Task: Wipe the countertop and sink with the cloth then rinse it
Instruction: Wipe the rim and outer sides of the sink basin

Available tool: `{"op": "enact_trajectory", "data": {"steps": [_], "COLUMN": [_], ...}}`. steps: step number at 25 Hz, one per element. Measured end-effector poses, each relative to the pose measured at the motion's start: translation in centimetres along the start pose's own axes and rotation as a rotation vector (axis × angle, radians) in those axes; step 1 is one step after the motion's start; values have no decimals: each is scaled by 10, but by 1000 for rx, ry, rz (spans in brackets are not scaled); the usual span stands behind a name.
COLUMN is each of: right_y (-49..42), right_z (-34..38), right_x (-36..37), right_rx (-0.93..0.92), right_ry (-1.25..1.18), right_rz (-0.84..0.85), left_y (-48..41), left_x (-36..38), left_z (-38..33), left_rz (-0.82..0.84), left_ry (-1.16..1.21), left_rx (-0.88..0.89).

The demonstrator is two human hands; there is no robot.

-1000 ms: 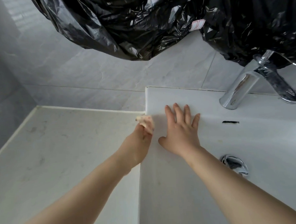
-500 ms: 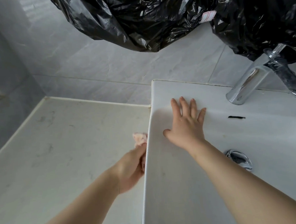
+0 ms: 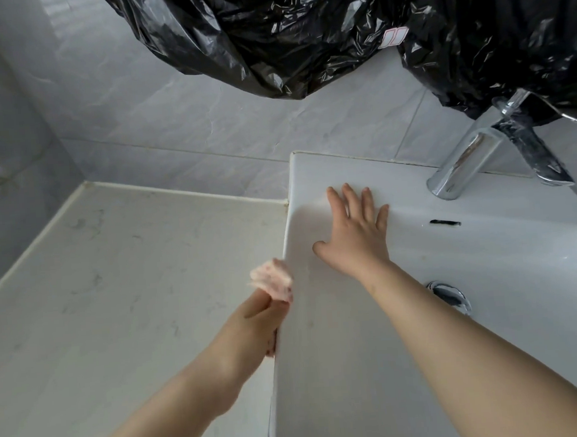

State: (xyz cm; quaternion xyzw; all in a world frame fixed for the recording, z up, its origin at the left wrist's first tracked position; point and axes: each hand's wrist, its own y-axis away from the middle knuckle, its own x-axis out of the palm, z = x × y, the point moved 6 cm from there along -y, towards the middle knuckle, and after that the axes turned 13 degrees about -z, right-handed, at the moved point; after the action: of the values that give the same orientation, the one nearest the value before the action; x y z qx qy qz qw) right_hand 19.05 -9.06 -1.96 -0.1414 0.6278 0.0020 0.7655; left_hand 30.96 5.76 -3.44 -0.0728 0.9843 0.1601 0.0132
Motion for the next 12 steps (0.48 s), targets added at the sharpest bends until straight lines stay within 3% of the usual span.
{"op": "enact_trajectory", "data": {"steps": [4, 9, 12], "right_y": [1, 18, 44], "right_z": [-2, -14, -29], "right_x": [-3, -12, -14], "right_rx": [14, -50, -2], "right_ry": [-65, -168, -274], "right_rz": [45, 87, 67], "left_y": [-58, -76, -57], "left_x": [10, 29, 34], "left_z": [-41, -54, -51], "left_rz": [-193, -263, -236], "left_ry": [-336, -995, -1212], "left_rx": [220, 374, 462]}}
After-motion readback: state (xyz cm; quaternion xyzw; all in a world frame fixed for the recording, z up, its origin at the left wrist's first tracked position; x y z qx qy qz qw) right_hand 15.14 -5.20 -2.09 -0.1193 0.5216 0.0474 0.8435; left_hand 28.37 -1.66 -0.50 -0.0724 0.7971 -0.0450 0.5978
